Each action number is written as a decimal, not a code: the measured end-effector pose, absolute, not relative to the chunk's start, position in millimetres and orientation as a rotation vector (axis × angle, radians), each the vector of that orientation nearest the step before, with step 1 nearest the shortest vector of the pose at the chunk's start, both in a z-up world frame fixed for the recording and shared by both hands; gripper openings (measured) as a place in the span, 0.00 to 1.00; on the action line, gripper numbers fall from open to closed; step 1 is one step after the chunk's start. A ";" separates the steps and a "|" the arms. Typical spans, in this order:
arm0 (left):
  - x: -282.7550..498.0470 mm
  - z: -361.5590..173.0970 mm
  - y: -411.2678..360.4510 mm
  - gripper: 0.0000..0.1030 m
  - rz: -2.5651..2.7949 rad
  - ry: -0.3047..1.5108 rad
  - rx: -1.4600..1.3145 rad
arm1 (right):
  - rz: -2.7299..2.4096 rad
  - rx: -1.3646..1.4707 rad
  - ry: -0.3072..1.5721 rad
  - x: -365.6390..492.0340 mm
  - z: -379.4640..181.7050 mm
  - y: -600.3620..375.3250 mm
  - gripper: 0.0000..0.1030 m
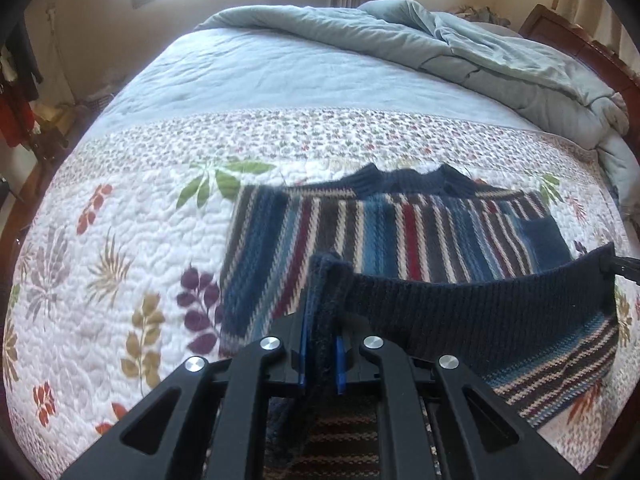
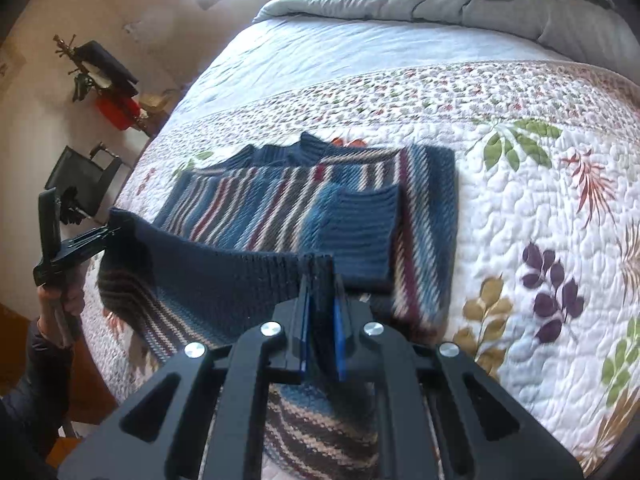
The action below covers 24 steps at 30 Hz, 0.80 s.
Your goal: Fold small clothes
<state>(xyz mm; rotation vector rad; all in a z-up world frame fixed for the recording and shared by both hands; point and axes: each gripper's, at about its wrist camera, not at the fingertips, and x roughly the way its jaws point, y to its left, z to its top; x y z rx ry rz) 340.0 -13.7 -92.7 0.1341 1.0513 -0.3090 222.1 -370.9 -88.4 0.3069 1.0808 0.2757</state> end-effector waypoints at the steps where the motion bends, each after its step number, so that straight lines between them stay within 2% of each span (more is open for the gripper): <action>1: 344.0 -94.6 -13.7 0.10 -0.306 1.052 0.126 | 0.270 0.319 1.082 226.6 -91.3 -373.2 0.09; 11: 381.8 -166.9 -18.8 0.12 -0.209 1.164 0.178 | 0.198 0.357 1.188 262.6 -157.5 -380.8 0.09; 20: 375.8 -179.3 -25.6 0.12 -0.224 1.151 0.246 | 0.199 0.366 1.190 262.6 -167.4 -379.9 0.09; 23: 376.7 -176.8 -26.0 0.19 -0.218 1.175 0.259 | 0.195 0.351 1.204 263.3 -165.3 -379.5 0.10; 24: 376.2 -175.3 -26.1 0.25 -0.214 1.176 0.267 | 0.193 0.335 1.211 264.3 -163.3 -377.7 0.11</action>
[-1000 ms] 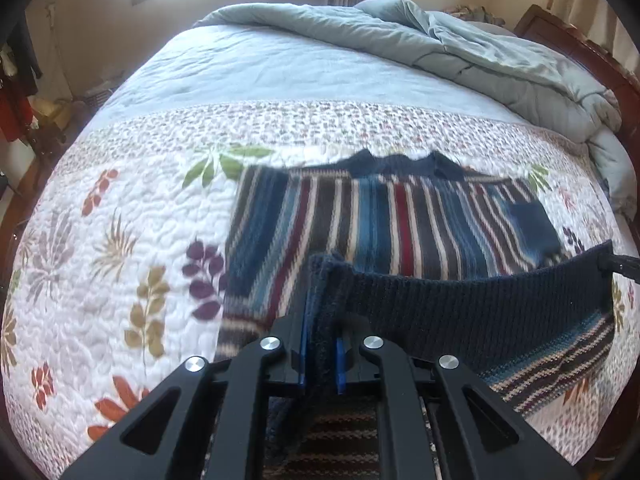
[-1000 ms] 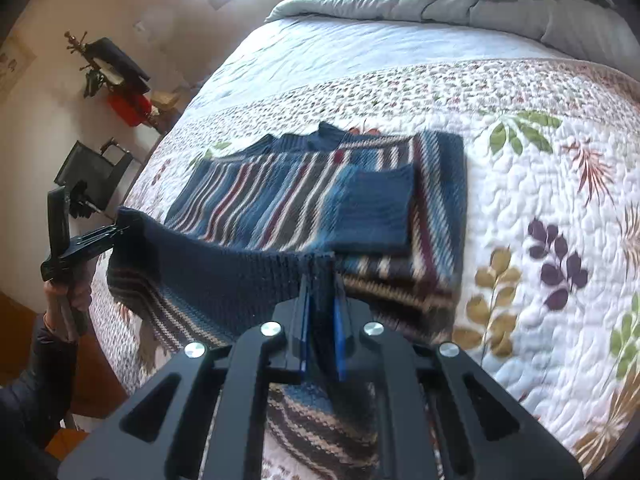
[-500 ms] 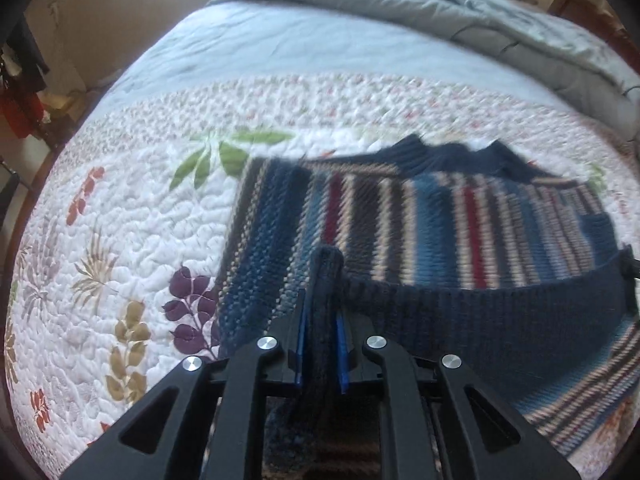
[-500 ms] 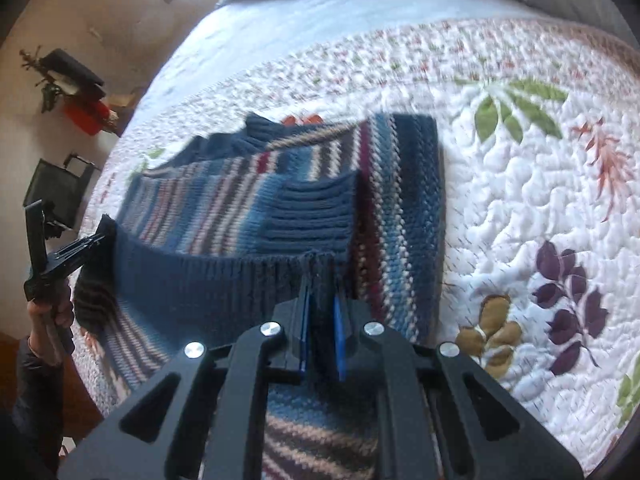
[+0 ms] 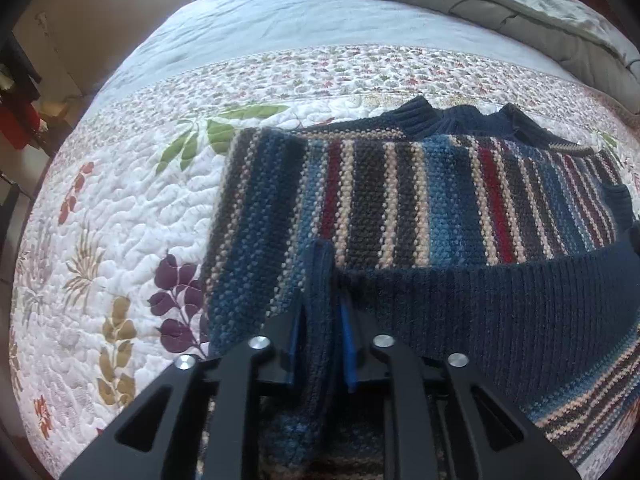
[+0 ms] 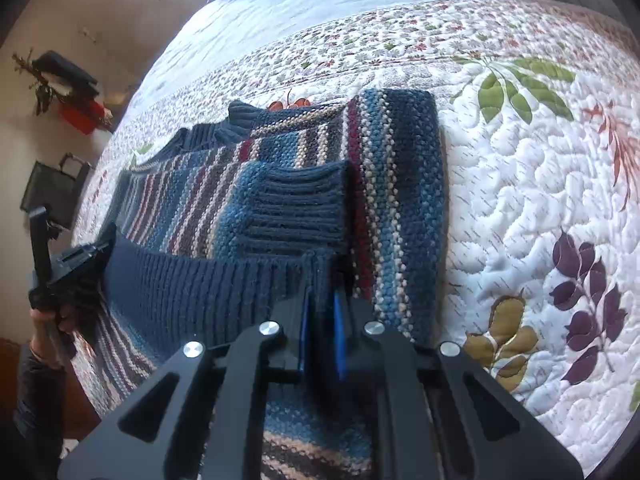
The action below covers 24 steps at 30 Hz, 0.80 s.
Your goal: Fold small clothes
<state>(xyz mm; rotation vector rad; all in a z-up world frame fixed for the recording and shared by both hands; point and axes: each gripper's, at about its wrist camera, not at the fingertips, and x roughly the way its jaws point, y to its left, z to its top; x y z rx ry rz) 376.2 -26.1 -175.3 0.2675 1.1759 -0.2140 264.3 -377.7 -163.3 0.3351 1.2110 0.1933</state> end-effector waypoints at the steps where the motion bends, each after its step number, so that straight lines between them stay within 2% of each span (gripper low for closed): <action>1: 375.6 -173.8 -26.2 0.31 -0.208 1.176 0.277 | 0.196 0.341 1.215 265.8 -162.3 -378.0 0.15; 3: 374.7 -169.0 -24.9 0.37 -0.214 1.175 0.272 | 0.218 0.362 1.217 267.1 -158.2 -377.5 0.30; 4: 374.4 -165.4 -23.0 0.47 -0.233 1.178 0.252 | 0.234 0.372 1.209 267.8 -154.9 -376.7 0.45; 5: 375.3 -162.5 -22.0 0.51 -0.256 1.181 0.226 | 0.245 0.369 1.204 268.8 -152.3 -374.7 0.50; 6: 377.3 -158.4 -21.5 0.57 -0.284 1.182 0.194 | 0.250 0.352 1.202 269.7 -150.2 -372.2 0.52; 7: 379.7 -155.1 -22.4 0.59 -0.297 1.183 0.173 | 0.250 0.325 1.200 271.2 -148.1 -368.9 0.51; 15: 383.7 -152.2 -48.7 0.60 -0.363 1.171 0.268 | 0.289 0.209 1.230 277.4 -149.2 -351.5 0.50; 18: 378.0 -156.3 -44.5 0.60 -0.362 1.171 0.286 | 0.315 0.220 1.231 270.2 -152.8 -354.8 0.46; 19: 376.8 -156.8 -40.7 0.60 -0.364 1.176 0.274 | 0.323 0.215 1.226 268.1 -152.6 -355.3 0.42; 21: 375.6 -159.1 -34.8 0.60 -0.370 1.186 0.263 | 0.341 0.205 1.216 264.4 -151.4 -356.2 0.32; 23: 374.7 -158.5 -28.8 0.59 -0.380 1.177 0.253 | 0.352 0.205 1.210 262.4 -150.4 -356.5 0.10; 24: 373.6 -155.6 -23.6 0.57 -0.393 1.172 0.233 | 0.359 0.208 1.201 260.2 -149.0 -357.5 0.10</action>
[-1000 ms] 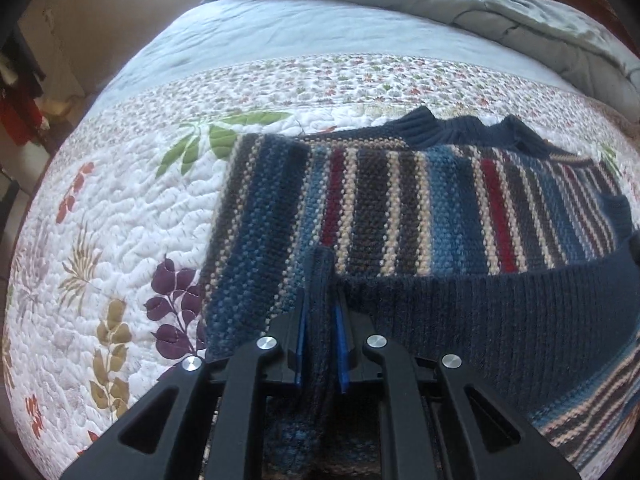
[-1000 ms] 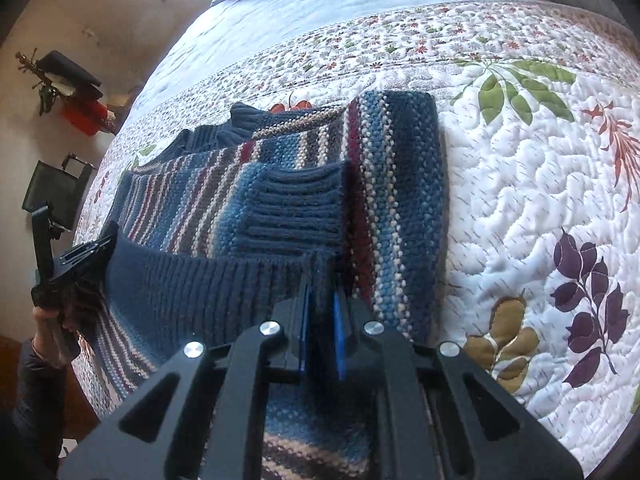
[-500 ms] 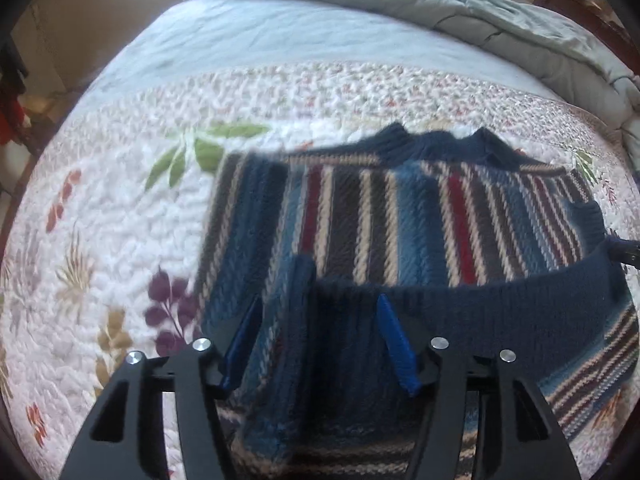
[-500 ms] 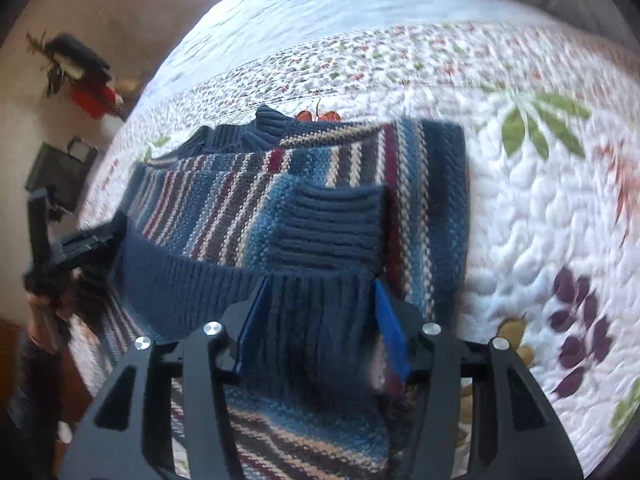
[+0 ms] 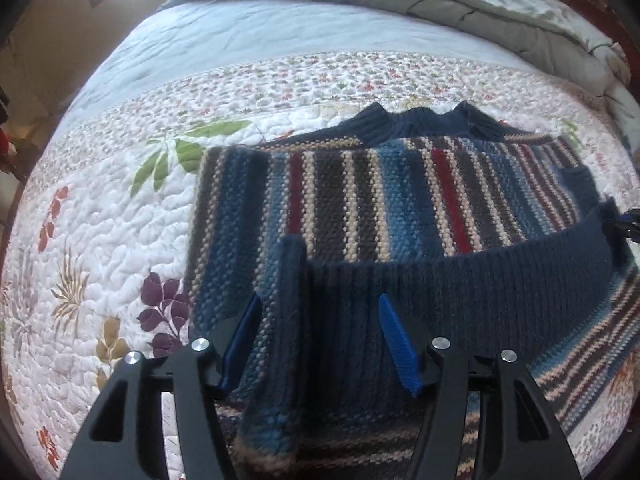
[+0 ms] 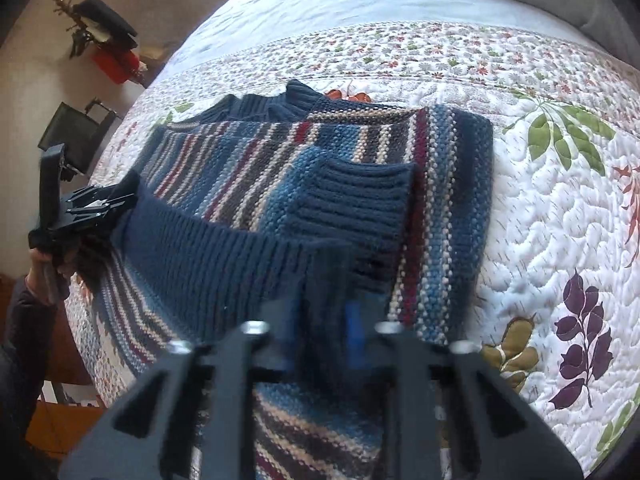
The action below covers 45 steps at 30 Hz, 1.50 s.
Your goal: Fold small clothes
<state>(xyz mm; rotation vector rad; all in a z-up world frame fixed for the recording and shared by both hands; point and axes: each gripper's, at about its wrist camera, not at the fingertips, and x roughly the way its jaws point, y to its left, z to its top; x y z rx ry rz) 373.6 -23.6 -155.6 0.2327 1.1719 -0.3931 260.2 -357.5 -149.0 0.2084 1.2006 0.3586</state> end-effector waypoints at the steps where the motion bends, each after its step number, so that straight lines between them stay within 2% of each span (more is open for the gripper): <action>1: 372.3 -152.3 -20.7 0.53 -0.398 1.167 0.221 | 0.360 0.212 1.189 258.5 -147.4 -358.8 0.10; 4: 371.4 -142.9 -5.1 0.43 -0.396 1.153 0.178 | 0.370 0.221 1.162 253.8 -141.4 -361.2 0.09; 7: 372.6 -143.3 1.4 0.43 -0.419 1.177 0.165 | 0.370 0.232 1.151 252.2 -138.1 -363.0 0.09; 10: 377.5 -146.1 -0.4 0.50 -0.399 1.181 0.185 | 0.363 0.226 1.155 252.2 -139.2 -361.1 0.09; 17: 391.0 -167.9 -18.0 0.50 -0.351 1.247 0.237 | 0.344 0.222 1.174 252.9 -146.5 -358.1 0.10; 18: 392.5 -169.8 -18.8 0.43 -0.353 1.254 0.226 | 0.344 0.223 1.173 253.0 -146.6 -358.1 0.10; 19: 393.0 -170.6 -18.4 0.19 -0.370 1.267 0.206 | 0.343 0.228 1.171 253.1 -146.7 -358.4 0.09; 20: 394.2 -170.8 -17.0 0.10 -0.412 1.298 0.142 | 0.344 0.237 1.168 253.1 -146.3 -359.1 0.09; 26: 392.5 -159.5 -14.8 0.08 -0.340 1.268 0.102 | 0.344 0.295 1.134 251.0 -139.0 -368.7 0.09; 37: 399.2 -63.7 -31.2 0.08 -0.369 0.965 0.120 | 0.329 0.380 0.974 267.0 -79.8 -394.7 0.09; 41: 429.1 -57.1 -34.7 0.08 -0.320 0.936 0.120 | 0.292 0.395 0.942 297.1 -64.5 -401.4 0.09; 45: 462.2 -74.1 -38.1 0.09 -0.270 0.955 0.102 | 0.273 0.410 0.939 338.9 -64.4 -400.9 0.09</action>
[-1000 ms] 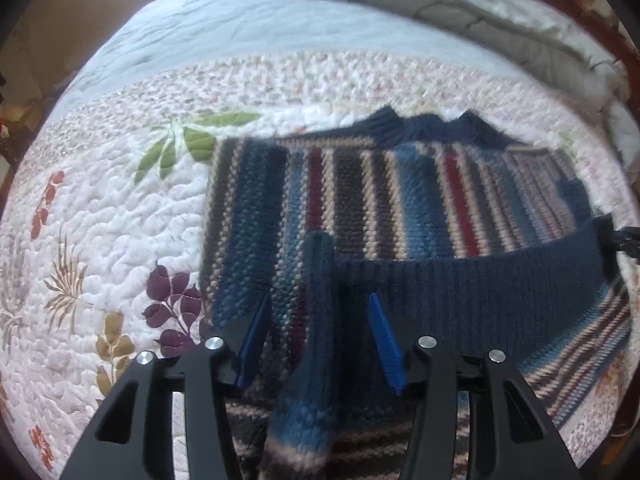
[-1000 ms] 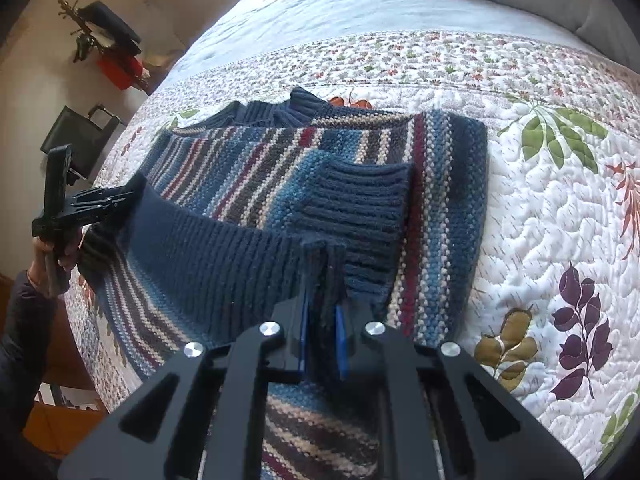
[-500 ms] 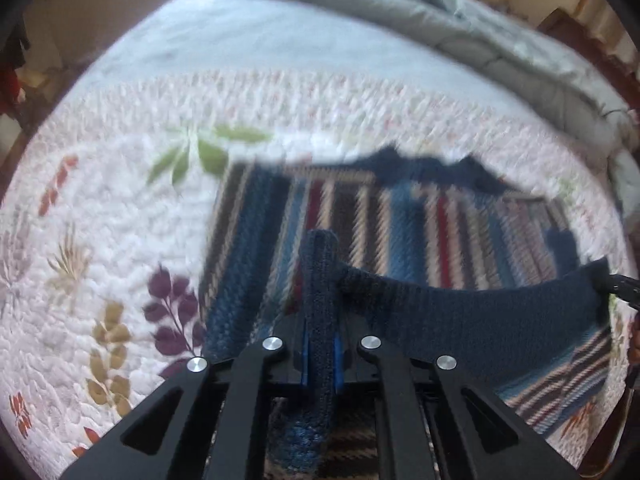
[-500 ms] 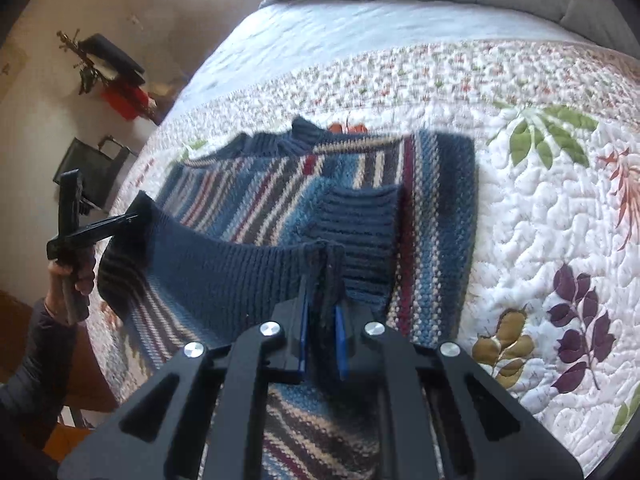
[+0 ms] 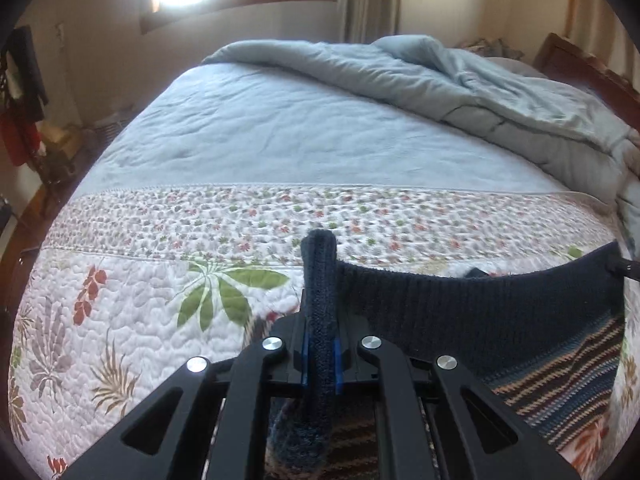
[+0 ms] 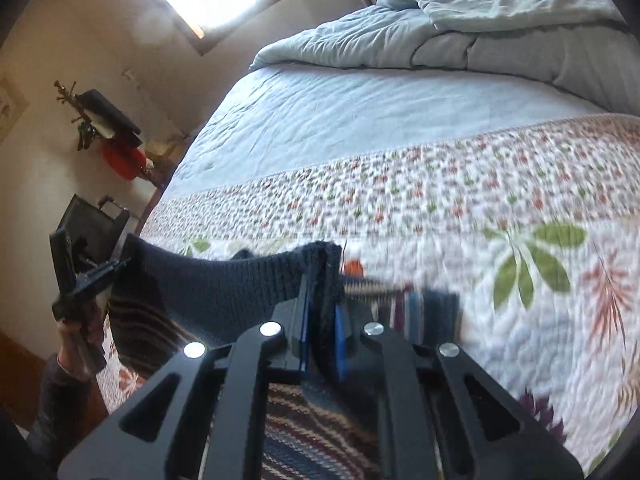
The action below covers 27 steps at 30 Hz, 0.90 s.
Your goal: Fold small clothes
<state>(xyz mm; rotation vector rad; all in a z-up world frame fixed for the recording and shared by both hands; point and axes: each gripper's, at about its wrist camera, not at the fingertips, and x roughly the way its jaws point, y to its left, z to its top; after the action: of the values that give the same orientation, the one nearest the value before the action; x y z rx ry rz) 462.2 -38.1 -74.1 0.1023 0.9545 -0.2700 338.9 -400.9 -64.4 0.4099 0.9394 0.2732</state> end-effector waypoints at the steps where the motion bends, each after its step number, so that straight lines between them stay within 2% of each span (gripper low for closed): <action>1: 468.8 -81.2 -39.1 0.09 -0.263 0.966 0.101 | 0.263 0.405 0.950 346.5 -68.4 -401.5 0.09; 13: 505.0 -185.0 -49.9 0.10 -0.192 1.191 0.180 | 0.099 0.388 1.165 401.7 -162.8 -403.1 0.09; 17: 500.2 -191.5 -55.9 0.14 -0.180 1.181 0.245 | 0.059 0.380 1.195 399.1 -178.9 -403.3 0.13; 18: 498.9 -188.9 -54.8 0.20 -0.178 1.185 0.247 | 0.058 0.393 1.193 396.8 -176.7 -404.5 0.14; 19: 497.3 -185.2 -53.1 0.31 -0.179 1.191 0.244 | 0.060 0.400 1.192 393.3 -174.1 -405.7 0.21; 20: 495.0 -178.7 -47.4 0.38 -0.184 1.197 0.227 | 0.056 0.390 1.191 387.8 -169.4 -406.8 0.23; 21: 492.5 -172.8 -41.9 0.51 -0.180 1.192 0.215 | 0.055 0.376 1.188 382.3 -166.0 -411.7 0.23; 22: 490.0 -167.3 -34.5 0.57 -0.171 1.188 0.201 | 0.055 0.361 1.186 374.0 -161.0 -415.0 0.26; 25: 474.0 -149.7 -1.9 0.57 -0.161 1.200 0.123 | 0.056 0.357 1.185 344.6 -147.1 -421.6 0.36; 27: 451.9 -140.3 19.6 0.57 -0.160 1.216 0.082 | 0.068 0.344 1.196 315.2 -139.5 -422.1 0.39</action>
<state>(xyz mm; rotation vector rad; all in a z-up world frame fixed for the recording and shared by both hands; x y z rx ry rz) 451.9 19.6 -140.3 0.0824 1.2160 -0.1596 315.2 -422.1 -139.5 0.3438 1.1959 0.0683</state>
